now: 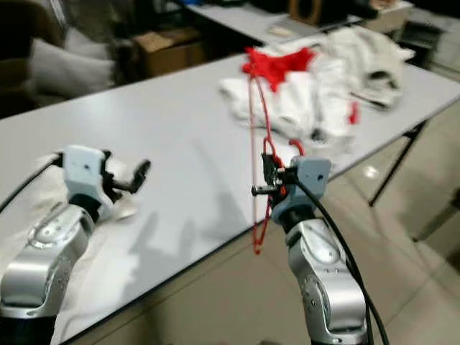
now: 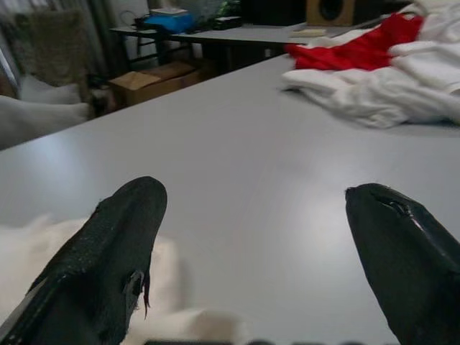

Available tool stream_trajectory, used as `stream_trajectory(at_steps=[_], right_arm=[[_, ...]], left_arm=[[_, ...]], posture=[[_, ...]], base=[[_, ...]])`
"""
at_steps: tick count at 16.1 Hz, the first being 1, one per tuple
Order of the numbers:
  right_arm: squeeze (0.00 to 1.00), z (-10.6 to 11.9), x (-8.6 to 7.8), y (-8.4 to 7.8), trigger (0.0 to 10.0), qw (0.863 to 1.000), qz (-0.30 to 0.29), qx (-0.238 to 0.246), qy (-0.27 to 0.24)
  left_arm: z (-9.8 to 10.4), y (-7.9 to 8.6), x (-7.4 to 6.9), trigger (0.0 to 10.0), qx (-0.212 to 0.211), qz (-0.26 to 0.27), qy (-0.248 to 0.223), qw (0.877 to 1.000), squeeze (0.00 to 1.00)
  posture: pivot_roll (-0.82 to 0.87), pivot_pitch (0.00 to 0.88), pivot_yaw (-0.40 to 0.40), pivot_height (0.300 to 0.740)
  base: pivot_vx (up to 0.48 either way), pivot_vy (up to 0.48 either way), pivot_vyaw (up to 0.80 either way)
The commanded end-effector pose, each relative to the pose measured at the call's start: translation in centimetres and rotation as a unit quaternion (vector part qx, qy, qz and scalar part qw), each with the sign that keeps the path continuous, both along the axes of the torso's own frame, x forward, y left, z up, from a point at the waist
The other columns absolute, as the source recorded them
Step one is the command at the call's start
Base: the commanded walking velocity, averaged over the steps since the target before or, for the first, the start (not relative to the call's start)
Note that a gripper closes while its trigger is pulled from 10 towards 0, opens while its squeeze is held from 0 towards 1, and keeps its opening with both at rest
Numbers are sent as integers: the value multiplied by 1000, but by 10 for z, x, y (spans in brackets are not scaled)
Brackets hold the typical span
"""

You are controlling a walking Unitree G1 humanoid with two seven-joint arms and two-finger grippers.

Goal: Hang hanger

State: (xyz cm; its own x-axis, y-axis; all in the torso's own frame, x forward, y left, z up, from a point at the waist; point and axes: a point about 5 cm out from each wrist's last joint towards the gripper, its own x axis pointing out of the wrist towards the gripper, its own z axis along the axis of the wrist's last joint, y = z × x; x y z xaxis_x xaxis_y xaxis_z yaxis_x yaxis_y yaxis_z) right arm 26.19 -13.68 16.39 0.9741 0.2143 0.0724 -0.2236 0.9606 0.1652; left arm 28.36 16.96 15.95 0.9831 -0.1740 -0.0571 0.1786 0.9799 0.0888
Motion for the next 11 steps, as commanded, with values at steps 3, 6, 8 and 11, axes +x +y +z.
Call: stream_trajectory(at_steps=[3, 6, 8, 11], right_arm=[[0, 0, -3, -5, 10000, 1000, -11, -15, -5], [0, -2, -5, -5, 10000, 1000, -11, -18, -3], [0, -3, -5, -9, 10000, 1000, -13, -24, -1], [0, -8, -7, -19, 10000, 999, -21, -44, 12]], left_arm=[[8, -10, 3, 10000, -1, -12, -20, 1000, 0], [8, -9, 3, 10000, 2, -12, -24, 1000, 0], [6, -10, 2, 10000, 23, -16, -17, 999, 0], [4, -4, 1, 10000, 39, -18, -16, 999, 0]], posture=[[-118, 2, 82, 740], [-116, 0, 84, 740], [-114, 0, 84, 740], [-115, 0, 91, 740]], base=[[0, -480, 0], [0, -320, 0], [0, 0, 0], [0, 0, 0]])
